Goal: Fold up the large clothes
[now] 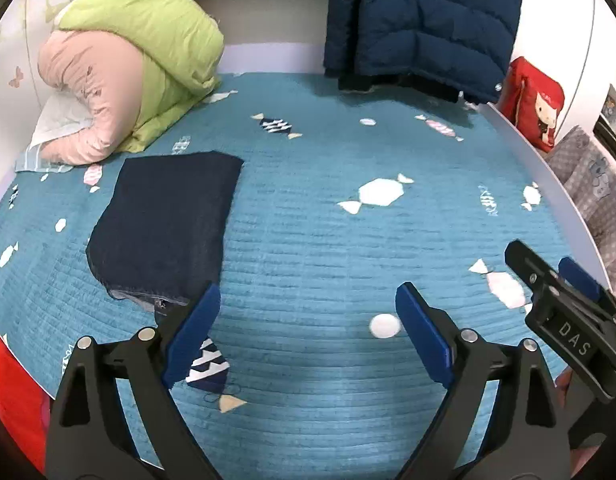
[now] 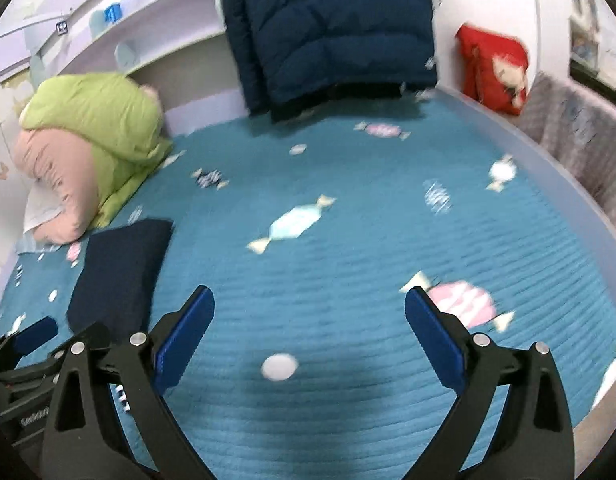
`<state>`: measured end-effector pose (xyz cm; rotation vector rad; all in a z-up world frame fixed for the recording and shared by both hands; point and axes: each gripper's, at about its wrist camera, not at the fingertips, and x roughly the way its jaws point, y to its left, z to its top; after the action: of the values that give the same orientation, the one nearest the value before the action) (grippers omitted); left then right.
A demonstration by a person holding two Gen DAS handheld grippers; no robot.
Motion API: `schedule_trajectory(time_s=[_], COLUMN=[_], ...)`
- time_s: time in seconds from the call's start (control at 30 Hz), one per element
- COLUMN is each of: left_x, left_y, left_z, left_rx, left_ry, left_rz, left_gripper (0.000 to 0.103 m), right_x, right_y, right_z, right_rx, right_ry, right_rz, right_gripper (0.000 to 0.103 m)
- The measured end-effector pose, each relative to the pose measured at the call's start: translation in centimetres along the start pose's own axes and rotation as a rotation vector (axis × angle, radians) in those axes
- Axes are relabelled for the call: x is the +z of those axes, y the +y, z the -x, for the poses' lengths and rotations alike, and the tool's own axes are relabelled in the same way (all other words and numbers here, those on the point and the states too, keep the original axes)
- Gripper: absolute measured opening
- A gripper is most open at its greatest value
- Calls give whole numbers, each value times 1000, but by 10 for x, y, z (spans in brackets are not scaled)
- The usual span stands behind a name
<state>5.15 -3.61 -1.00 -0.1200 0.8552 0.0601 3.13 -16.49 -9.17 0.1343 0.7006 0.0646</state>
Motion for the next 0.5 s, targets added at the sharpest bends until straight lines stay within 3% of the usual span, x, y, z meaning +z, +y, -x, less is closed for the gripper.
schedule_trajectory(time_s=[0.23,0.5], left_x=[4,2], left_y=[-14,-20], left_z=[24,41], left_rx=[25,57], left_ry=[-49,-102], left_rz=[-7,-18], left_gripper=[93,93], right_x=[3,1], right_y=[6,0], right_z=[24,25], right_rx=[-57,-50], right_ry=[-133,-153], right_rz=[109,90], right_gripper=[94,94])
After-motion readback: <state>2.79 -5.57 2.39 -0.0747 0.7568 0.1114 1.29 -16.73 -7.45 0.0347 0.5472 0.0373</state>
